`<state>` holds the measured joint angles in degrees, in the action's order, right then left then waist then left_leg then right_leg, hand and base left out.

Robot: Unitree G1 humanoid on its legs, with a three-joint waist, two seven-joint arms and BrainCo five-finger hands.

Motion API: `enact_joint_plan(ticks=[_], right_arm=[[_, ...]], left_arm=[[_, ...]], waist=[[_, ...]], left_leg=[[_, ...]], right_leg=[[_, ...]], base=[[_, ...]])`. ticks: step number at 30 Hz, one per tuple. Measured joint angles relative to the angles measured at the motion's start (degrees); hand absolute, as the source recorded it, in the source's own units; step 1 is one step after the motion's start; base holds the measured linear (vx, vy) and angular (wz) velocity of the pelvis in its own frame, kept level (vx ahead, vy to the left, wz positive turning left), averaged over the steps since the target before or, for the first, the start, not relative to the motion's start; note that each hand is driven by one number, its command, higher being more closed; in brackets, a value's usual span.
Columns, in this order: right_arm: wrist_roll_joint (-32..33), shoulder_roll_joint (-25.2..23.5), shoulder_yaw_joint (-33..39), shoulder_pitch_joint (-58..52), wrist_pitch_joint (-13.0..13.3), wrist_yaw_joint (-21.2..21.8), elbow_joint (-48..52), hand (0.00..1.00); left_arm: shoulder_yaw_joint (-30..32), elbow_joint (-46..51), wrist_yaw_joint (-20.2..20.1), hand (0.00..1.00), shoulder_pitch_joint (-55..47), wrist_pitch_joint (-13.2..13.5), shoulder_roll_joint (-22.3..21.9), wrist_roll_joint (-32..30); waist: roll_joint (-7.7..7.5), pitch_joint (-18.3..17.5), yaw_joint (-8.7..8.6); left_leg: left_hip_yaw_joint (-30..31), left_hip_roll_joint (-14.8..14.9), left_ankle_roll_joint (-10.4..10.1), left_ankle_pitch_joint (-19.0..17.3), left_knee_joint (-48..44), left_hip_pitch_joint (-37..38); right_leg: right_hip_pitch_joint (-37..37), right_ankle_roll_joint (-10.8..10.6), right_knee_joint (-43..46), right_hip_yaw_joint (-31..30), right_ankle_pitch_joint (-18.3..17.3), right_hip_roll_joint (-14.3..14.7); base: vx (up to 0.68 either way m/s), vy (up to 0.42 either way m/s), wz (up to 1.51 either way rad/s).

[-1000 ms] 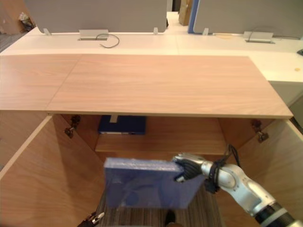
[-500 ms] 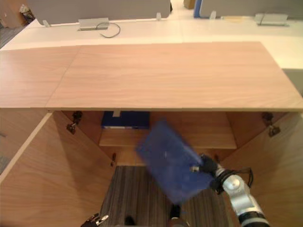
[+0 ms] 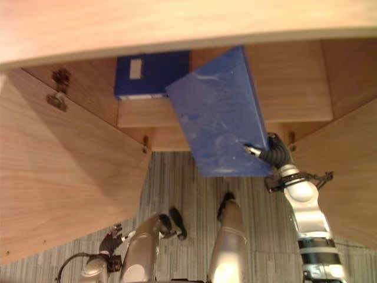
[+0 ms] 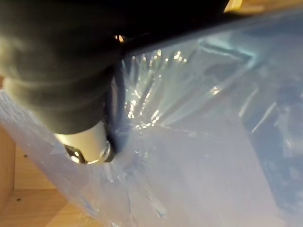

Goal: Walk over to the cabinet, pick up the folder, carry it to the office cabinet, place the folder inside the office cabinet, then close the office cabinet door

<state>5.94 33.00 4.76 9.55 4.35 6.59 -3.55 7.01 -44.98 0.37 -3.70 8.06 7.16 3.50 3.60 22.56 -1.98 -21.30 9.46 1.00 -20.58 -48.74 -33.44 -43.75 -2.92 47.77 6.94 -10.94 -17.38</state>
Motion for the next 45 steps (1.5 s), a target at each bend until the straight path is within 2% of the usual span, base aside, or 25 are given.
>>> enact_joint_plan(ticks=[1, 4, 5, 6, 8, 10, 11, 14, 17, 19, 20, 21, 23, 25, 26, 28, 31, 33, 35, 37, 41, 42, 43, 45], right_arm=[[0.3, 0.0, 0.0, 0.8, 0.0, -0.5, 0.2, 1.0], [4.4, -0.2, 0.3, 3.5, 0.0, -1.1, 0.4, 1.0], [11.8, -0.9, 0.4, 5.3, 0.0, -1.1, 0.4, 1.0], [15.2, -1.8, 0.7, 6.3, 0.0, -1.2, 0.4, 1.0], [26.2, -6.7, 3.7, 11.1, 0.5, -3.1, 0.7, 1.0], [35.4, -10.3, 6.5, 16.0, 2.8, -6.1, 1.4, 1.0], [42.1, -11.8, 8.5, 20.5, 6.6, -8.3, 2.0, 1.0], [49.7, -11.9, 10.6, 25.3, 7.3, -11.9, 0.1, 1.0], [63.2, -12.3, 11.2, 32.2, 9.9, -13.5, -3.0, 1.0], [69.8, -12.3, 12.2, 36.5, 12.0, -14.1, -5.1, 1.0], [73.8, -12.3, 13.5, 39.7, 14.0, -14.6, -6.2, 1.0], [75.8, -12.3, 14.4, 41.4, 15.1, -14.9, -6.7, 1.0], [79.9, -11.8, 17.9, 47.7, 19.3, -16.9, -11.0, 1.0], [81.0, -11.5, 19.2, 49.8, 22.1, -18.2, -13.1, 1.0], [81.4, -11.2, 19.6, 51.2, 22.5, -19.1, -14.8, 1.0], [82.8, -10.7, 21.2, 54.8, 22.6, -21.3, -17.9, 1.0], [82.9, -8.1, 21.8, 59.8, 20.9, -23.7, -24.4, 1.0], [82.9, -6.7, 22.9, 62.6, 18.4, -24.9, -27.9, 1.0], [82.9, -3.6, 23.5, 65.7, 14.7, -25.6, -32.5, 1.0], [82.9, -1.6, 23.3, 67.6, 12.8, -26.1, -35.2, 1.0], [79.2, 2.7, 22.8, 71.2, 7.5, -26.7, -41.2, 1.0], [76.3, 4.0, 22.0, 72.5, 4.9, -26.7, -43.6, 0.0], [74.4, 5.1, 19.6, 72.5, 3.3, -26.4, -44.8, 0.0], [73.8, 5.4, 18.5, 72.6, 2.9, -25.8, -45.8, 0.0]], left_arm=[[0.1, 0.4, 0.5, 0.0, 1.6, 0.3, 0.6, 0.0], [0.4, 3.0, 1.0, 0.0, 4.6, 0.9, 1.2, 0.2], [0.8, 4.7, 1.4, 0.0, 5.8, 1.3, 1.1, 0.8], [0.9, 5.4, 1.6, 0.0, 6.2, 1.5, 1.0, 1.1], [0.8, 6.4, 2.1, 0.0, 8.0, 1.5, 0.8, 1.7], [0.7, 7.8, 2.5, 0.0, 8.3, 1.6, -0.1, 1.8], [0.7, 8.8, 3.1, 0.0, 8.4, 1.6, -0.6, 2.2], [0.6, 9.6, 4.0, 0.0, 8.4, 1.5, -1.5, 3.0], [0.3, 9.9, 5.1, 0.0, 8.3, 1.5, -2.1, 3.7], [-0.3, 10.1, 5.4, 0.0, 8.3, 1.4, -2.3, 3.9], [-0.7, 10.2, 5.5, 0.0, 8.3, 1.4, -2.6, 3.9], [-1.1, 10.4, 5.5, 0.0, 8.2, 1.3, -2.8, 4.1], [-1.8, 11.7, 5.5, 0.0, 7.4, 1.2, -3.4, 4.4], [-2.7, 11.7, 5.6, 0.0, 7.2, 1.1, -3.4, 5.4], [-3.3, 11.7, 5.6, 0.0, 7.0, 0.9, -3.4, 5.9], [-4.1, 11.7, 5.8, 0.0, 6.6, 0.7, -3.5, 6.4], [-5.4, 11.7, 5.7, 0.0, 6.2, 0.4, -3.7, 7.3], [-5.8, 11.7, 5.7, 0.0, 6.0, 0.4, -3.7, 8.0], [-6.6, 11.7, 5.3, 0.0, 5.3, 0.5, -3.8, 9.1], [-7.0, 11.7, 5.2, 0.0, 4.7, 0.5, -4.1, 10.1], [-7.6, 11.7, 4.8, 0.0, 4.4, 0.5, -4.2, 11.4], [-7.6, 11.7, 4.8, 0.0, 4.4, 0.5, -4.1, 11.6], [-7.6, 11.6, 4.8, 0.0, 4.3, 0.5, -4.0, 11.6], [-7.8, 11.6, 4.8, 0.0, 4.3, 0.5, -4.0, 11.6]], waist=[[-0.52, 0.6, 0.13], [-0.88, 2.5, 0.95], [-0.91, 2.6, 1.4], [-0.91, 2.7, 1.49], [-0.8, 4.2, 1.68], [-0.75, 4.4, 1.96], [-0.7, 4.4, 2.33], [-0.65, 4.4, 3.14], [-0.44, 4.3, 3.73], [-0.35, 4.3, 3.9], [-0.14, 4.2, 3.94], [-0.04, 4.1, 4.15], [0.14, 4.0, 4.73], [0.38, 3.8, 4.87], [0.7, 3.6, 4.83], [1.36, 3.2, 4.85], [2.25, 2.7, 5.12], [2.5, 2.5, 5.3], [3.35, 2.0, 5.86], [4.22, 1.4, 5.98], [4.45, 1.3, 6.28], [4.46, 1.3, 6.34], [4.53, 1.3, 6.26], [4.58, 1.3, 6.22]], left_leg=[[0.1, 0.5, 0.1, -0.5, -2.5, -3.0], [0.7, 2.1, 0.4, -1.7, -7.9, -9.3], [1.3, 2.7, 0.7, -2.1, -10.3, -13.2], [1.6, 2.8, 0.7, -2.2, -11.1, -14.7], [2.3, 3.0, 0.9, -2.4, -12.9, -16.7], [2.7, 3.0, 0.9, -2.5, -13.9, -17.9], [2.9, 3.0, 0.9, -2.5, -14.4, -18.8], [3.4, 2.9, 0.8, -2.5, -14.6, -19.3], [3.5, 2.4, 0.8, -2.3, -14.2, -19.5], [3.5, 2.0, 0.8, -2.1, -13.7, -19.5], [3.5, 1.7, 0.9, -1.9, -13.3, -19.5], [3.5, 1.6, 0.9, -1.9, -13.3, -19.5], [3.7, 1.4, 0.9, -1.8, -13.1, -19.5], [4.1, 1.0, 0.8, -1.5, -12.7, -19.5], [4.2, 0.8, 0.8, -1.3, -12.4, -19.4], [4.2, 0.2, 0.9, -0.8, -11.9, -19.4], [4.4, -0.6, 0.9, 0.1, -11.0, -19.5], [4.6, -1.0, 0.8, 0.7, -10.2, -19.6], [5.1, -1.2, 0.7, 1.4, -9.5, -20.0], [5.6, -1.1, 0.5, 1.8, -9.2, -20.7], [5.6, -1.2, 0.1, 2.6, -7.8, -20.6], [5.6, -1.2, -0.1, 2.9, -7.4, -20.6], [5.6, -1.2, -0.2, 3.0, -7.3, -20.6], [5.6, -1.1, -0.2, 3.0, -7.2, -20.6]], right_leg=[[-3.1, 0.3, 2.4, -0.4, -0.5, -0.3], [-9.0, 0.9, 6.8, -0.9, -1.3, -0.3], [-12.7, 1.1, 8.8, -1.0, -1.6, -0.4], [-14.0, 1.2, 9.4, -0.9, -1.7, -0.5], [-15.6, 1.3, 11.1, -0.8, -2.2, -0.8], [-16.6, 1.2, 12.1, -0.9, -2.5, -1.0], [-17.4, 1.2, 12.6, -0.9, -2.5, -1.0], [-17.5, 1.1, 12.9, -0.6, -2.8, -1.2], [-17.7, 1.3, 12.9, -0.5, -2.8, -1.6], [-17.7, 1.3, 12.7, -0.5, -2.8, -2.0], [-17.7, 1.3, 12.6, -0.4, -2.8, -2.3], [-17.7, 1.3, 12.6, -0.4, -2.8, -2.4], [-17.5, 1.3, 12.5, -0.1, -2.9, -2.7], [-17.1, 1.3, 12.4, 0.3, -2.9, -3.0], [-17.0, 1.3, 12.3, 0.4, -2.9, -3.3], [-16.8, 1.3, 12.2, 0.6, -2.9, -3.9], [-16.8, 1.3, 11.9, 0.8, -2.9, -4.7], [-16.8, 1.3, 11.7, 1.0, -2.9, -4.8], [-16.8, 1.5, 11.2, 1.7, -2.8, -5.0], [-16.8, 1.6, 10.9, 2.4, -2.7, -5.0], [-17.0, 1.8, 10.4, 2.7, -2.6, -4.9], [-17.2, 1.8, 10.4, 2.7, -2.6, -4.8], [-17.3, 1.9, 10.4, 2.7, -2.7, -4.7], [-17.4, 1.9, 10.4, 2.7, -2.7, -4.7]], base=[[-0.11, 0.011, 0.09], [-0.09, 0.003, 0.08], [-0.11, -0.016, 0.11], [-0.11, -0.02, 0.13], [-0.11, -0.019, 0.13], [-0.11, -0.01, 0.1], [-0.09, 0.001, 0.08], [-0.08, 0.006, 0.09], [-0.04, 0.031, 0.07], [-0.02, 0.03, 0.1], [-0.01, 0.024, 0.1], [-0.01, 0.03, 0.09], [-0.02, 0.031, 0.07], [-0.02, 0.018, 0.12], [-0.02, 0.015, 0.14], [-0.04, 0.02, 0.18], [-0.05, 0.005, 0.17], [-0.05, -0.01, 0.12], [-0.04, -0.018, 0.12], [-0.02, -0.006, 0.09], [0.0, -0.004, 0.03], [0.0, 0.0, 0.0], [0.0, 0.0, 0.0], [0.0, 0.0, 0.0]])
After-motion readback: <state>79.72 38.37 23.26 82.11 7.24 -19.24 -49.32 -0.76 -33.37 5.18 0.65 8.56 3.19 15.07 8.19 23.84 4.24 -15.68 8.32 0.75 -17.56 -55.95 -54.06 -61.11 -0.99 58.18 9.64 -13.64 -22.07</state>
